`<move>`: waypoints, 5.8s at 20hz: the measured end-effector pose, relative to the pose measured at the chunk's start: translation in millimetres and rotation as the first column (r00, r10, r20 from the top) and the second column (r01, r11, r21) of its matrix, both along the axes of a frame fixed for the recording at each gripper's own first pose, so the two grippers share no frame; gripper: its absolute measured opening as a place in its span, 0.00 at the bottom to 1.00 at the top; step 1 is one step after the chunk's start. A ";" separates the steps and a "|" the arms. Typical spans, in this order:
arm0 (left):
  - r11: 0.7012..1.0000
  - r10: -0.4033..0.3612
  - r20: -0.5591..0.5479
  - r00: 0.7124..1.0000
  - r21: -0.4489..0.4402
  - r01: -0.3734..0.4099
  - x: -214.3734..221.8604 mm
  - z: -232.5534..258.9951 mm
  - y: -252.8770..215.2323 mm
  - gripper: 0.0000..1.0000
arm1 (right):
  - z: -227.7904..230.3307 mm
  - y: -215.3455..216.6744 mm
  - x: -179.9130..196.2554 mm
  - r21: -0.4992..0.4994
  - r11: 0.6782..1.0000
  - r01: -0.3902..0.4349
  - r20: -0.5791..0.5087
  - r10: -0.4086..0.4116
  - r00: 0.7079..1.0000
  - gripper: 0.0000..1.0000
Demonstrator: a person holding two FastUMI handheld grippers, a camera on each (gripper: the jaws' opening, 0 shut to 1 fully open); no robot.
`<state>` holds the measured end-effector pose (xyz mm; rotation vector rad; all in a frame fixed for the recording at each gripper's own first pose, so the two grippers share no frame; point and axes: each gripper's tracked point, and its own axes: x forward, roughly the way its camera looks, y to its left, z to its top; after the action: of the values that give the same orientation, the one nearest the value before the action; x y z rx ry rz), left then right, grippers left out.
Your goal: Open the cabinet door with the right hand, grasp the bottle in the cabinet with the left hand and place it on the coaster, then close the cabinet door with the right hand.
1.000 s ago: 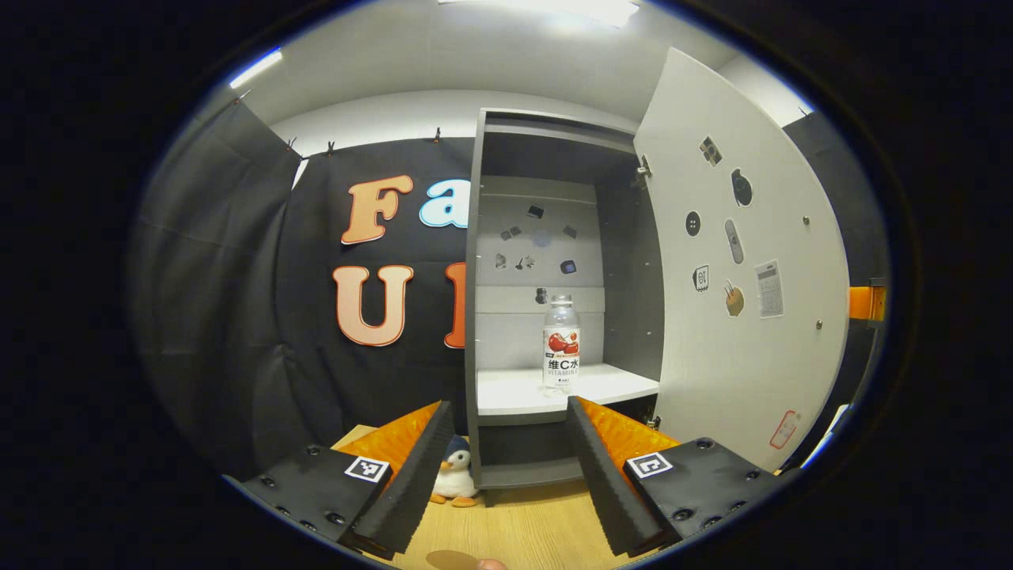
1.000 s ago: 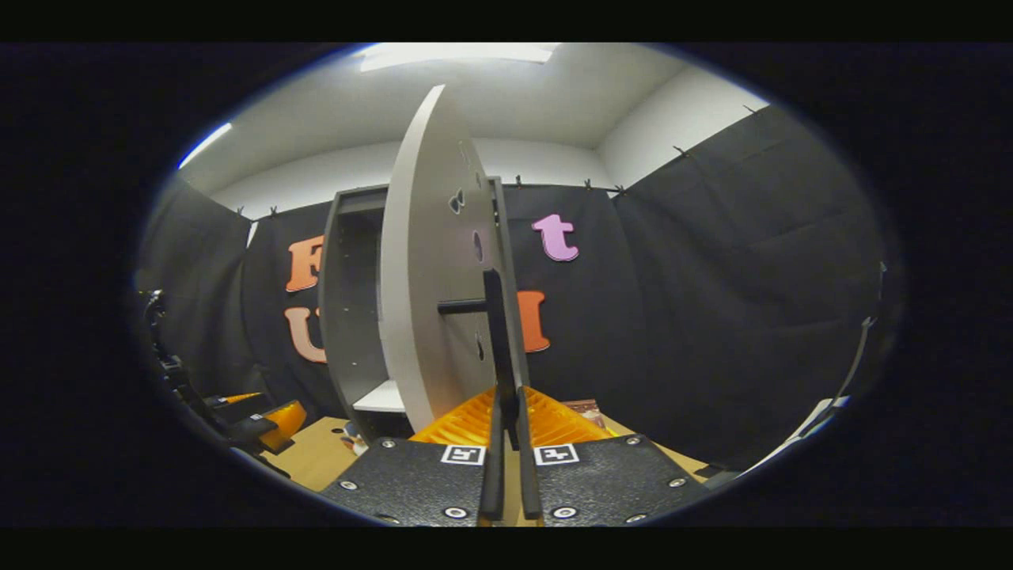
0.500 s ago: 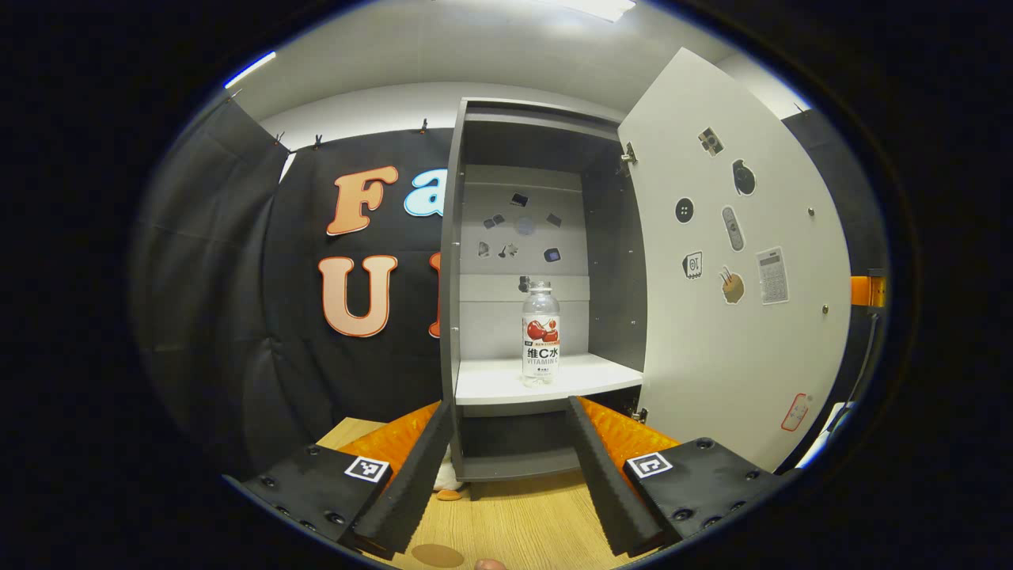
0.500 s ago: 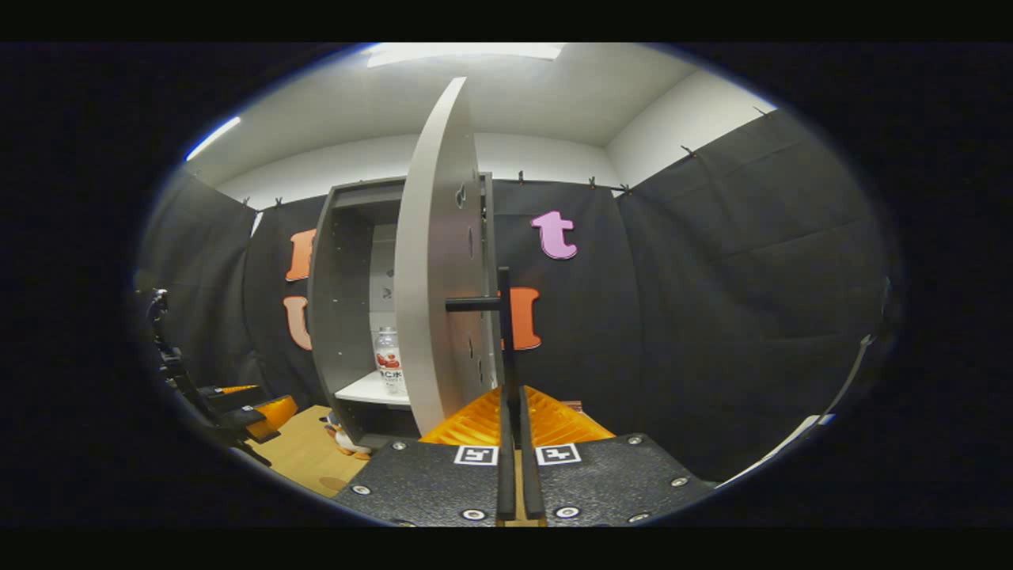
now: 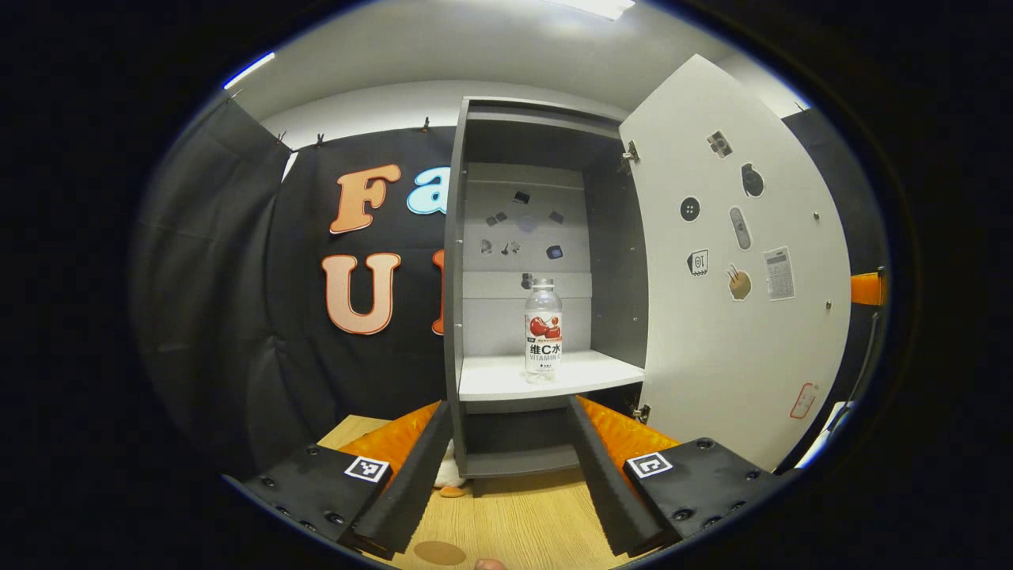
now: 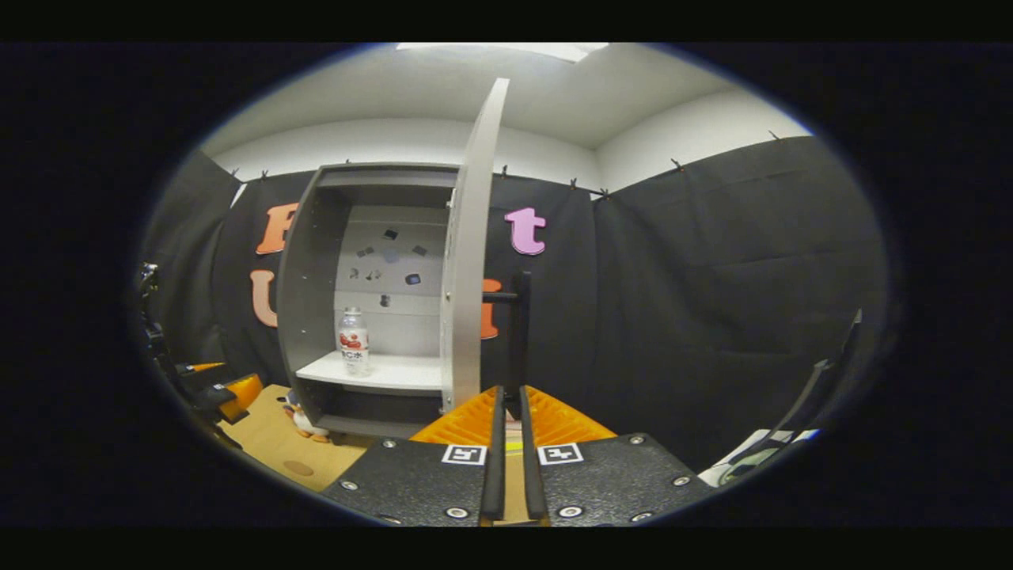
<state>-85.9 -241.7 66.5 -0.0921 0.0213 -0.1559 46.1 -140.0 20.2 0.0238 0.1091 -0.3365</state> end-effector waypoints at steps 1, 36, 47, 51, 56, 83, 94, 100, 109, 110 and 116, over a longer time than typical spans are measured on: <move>1.000 0.000 0.003 1.000 0.005 0.000 -1.0 1.3 -0.1 0.93 | 0.0 3.0 -3.2 0.006 1.000 -0.011 -0.005 0.011 1.000 0.05; 0.974 -0.227 0.074 0.971 -0.002 0.228 280.5 -13.2 -101.4 0.93 | -11.0 68.4 88.1 0.027 0.995 -0.095 0.038 0.094 0.995 0.86; 0.969 -0.244 0.080 0.966 -0.006 0.246 294.9 -14.9 -106.0 0.86 | -14.2 66.4 95.0 0.008 0.994 -0.105 0.020 0.105 0.994 0.86; 0.971 -0.236 0.102 0.966 -0.024 0.240 282.4 -6.2 -99.4 0.82 | -9.9 64.2 92.6 -0.001 0.993 -0.120 0.038 0.120 0.992 0.86; 0.979 -0.201 0.177 0.964 0.004 0.203 244.1 18.6 -83.2 0.81 | -6.5 70.4 76.2 0.012 0.986 -0.165 0.053 0.164 0.985 0.86; 0.995 -0.065 0.124 0.990 0.079 0.055 13.9 -140.6 29.7 0.81 | -33.2 137.4 28.1 0.069 0.926 -0.372 0.026 0.371 0.928 0.86; 0.995 -0.043 -0.049 0.998 0.086 0.047 3.5 -272.1 71.3 0.81 | -62.9 158.7 20.4 0.052 0.923 -0.382 -0.088 0.385 0.919 0.86; 0.999 -0.021 -0.132 0.991 0.039 0.027 10.1 -315.8 80.2 0.81 | -66.4 168.5 16.3 0.056 0.911 -0.410 -0.108 0.413 0.904 0.86; 0.999 -0.004 -0.178 0.984 0.038 0.011 12.8 -341.9 82.1 0.82 | -75.8 170.9 14.2 0.093 0.905 -0.414 -0.142 0.424 0.894 0.86; 0.999 -0.006 -0.180 0.984 0.041 0.013 8.0 -340.3 82.9 0.81 | -75.3 171.0 14.1 0.094 0.906 -0.413 -0.142 0.423 0.895 0.86; 0.999 -0.006 -0.197 0.980 0.050 0.017 -5.6 -339.7 84.8 0.83 | -79.8 174.4 13.6 0.110 0.901 -0.420 -0.150 0.432 0.889 0.86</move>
<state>-91.5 -156.8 -273.2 -0.0555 0.2232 -0.1573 59.7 34.4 -59.6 0.0443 0.2932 0.1092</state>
